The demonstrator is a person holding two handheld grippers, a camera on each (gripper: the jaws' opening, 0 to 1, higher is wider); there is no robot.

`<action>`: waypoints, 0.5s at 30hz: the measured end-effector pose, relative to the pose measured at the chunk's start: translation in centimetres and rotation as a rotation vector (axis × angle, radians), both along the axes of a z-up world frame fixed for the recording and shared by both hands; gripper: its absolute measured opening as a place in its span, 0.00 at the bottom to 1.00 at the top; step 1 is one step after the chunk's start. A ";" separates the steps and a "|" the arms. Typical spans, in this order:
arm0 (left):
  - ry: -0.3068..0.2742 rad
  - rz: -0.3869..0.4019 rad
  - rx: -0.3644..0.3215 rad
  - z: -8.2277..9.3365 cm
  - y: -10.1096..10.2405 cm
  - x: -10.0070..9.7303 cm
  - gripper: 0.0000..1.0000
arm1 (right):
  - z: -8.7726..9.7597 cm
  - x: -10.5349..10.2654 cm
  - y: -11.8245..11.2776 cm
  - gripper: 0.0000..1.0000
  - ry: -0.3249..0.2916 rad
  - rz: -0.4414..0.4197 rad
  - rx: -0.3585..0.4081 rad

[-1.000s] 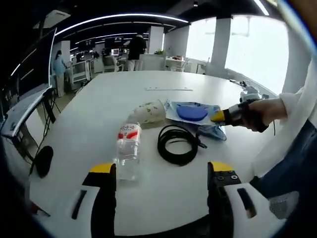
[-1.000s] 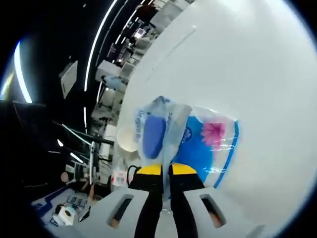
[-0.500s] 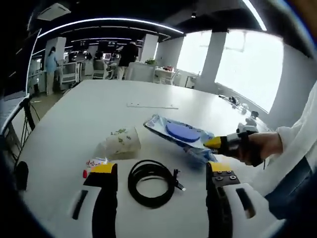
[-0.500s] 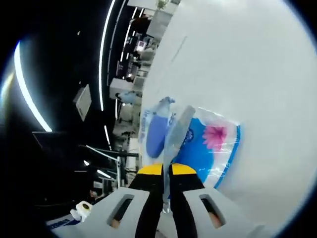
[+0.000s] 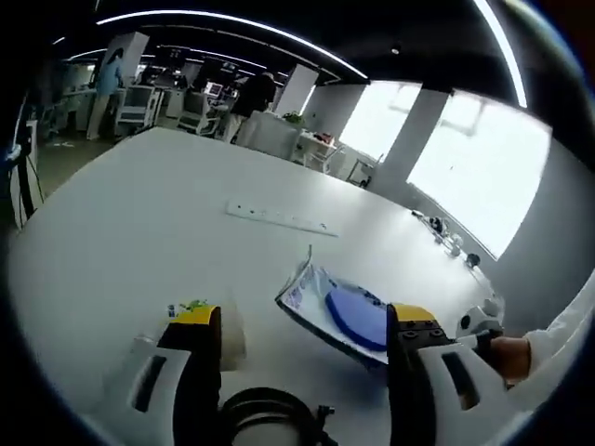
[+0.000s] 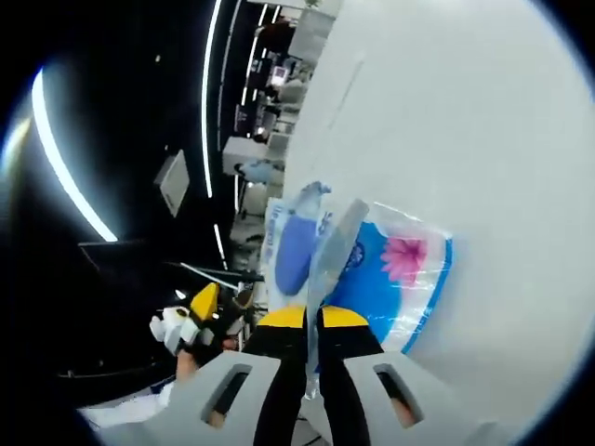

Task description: Arrange the tabletop items into an orderly group along one side of the table until the central work area is clear of visible clutter.

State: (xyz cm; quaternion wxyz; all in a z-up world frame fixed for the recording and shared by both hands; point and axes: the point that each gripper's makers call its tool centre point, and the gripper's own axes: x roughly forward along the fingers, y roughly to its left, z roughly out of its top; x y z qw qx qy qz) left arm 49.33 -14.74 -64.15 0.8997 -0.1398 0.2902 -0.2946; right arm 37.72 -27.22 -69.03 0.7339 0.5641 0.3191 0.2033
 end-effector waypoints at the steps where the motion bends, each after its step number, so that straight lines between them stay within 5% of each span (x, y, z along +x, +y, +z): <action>1: 0.005 -0.012 0.002 0.0 -0.4 0.5 0.73 | 0.1 -0.1 0.1 0.00 -0.001 0.004 0.003; 5: 0.023 -0.057 0.025 -0.5 -1.5 1.4 0.67 | 0.5 -0.6 0.6 0.00 -0.018 0.024 0.015; 9: 0.086 -0.075 -0.005 -1.3 -2.0 1.7 0.48 | 0.6 -0.8 0.9 0.00 -0.023 0.029 0.026; 15: 0.025 -0.093 0.084 -1.8 -2.0 1.7 0.22 | 0.6 -1.4 1.1 0.00 -0.020 0.039 0.029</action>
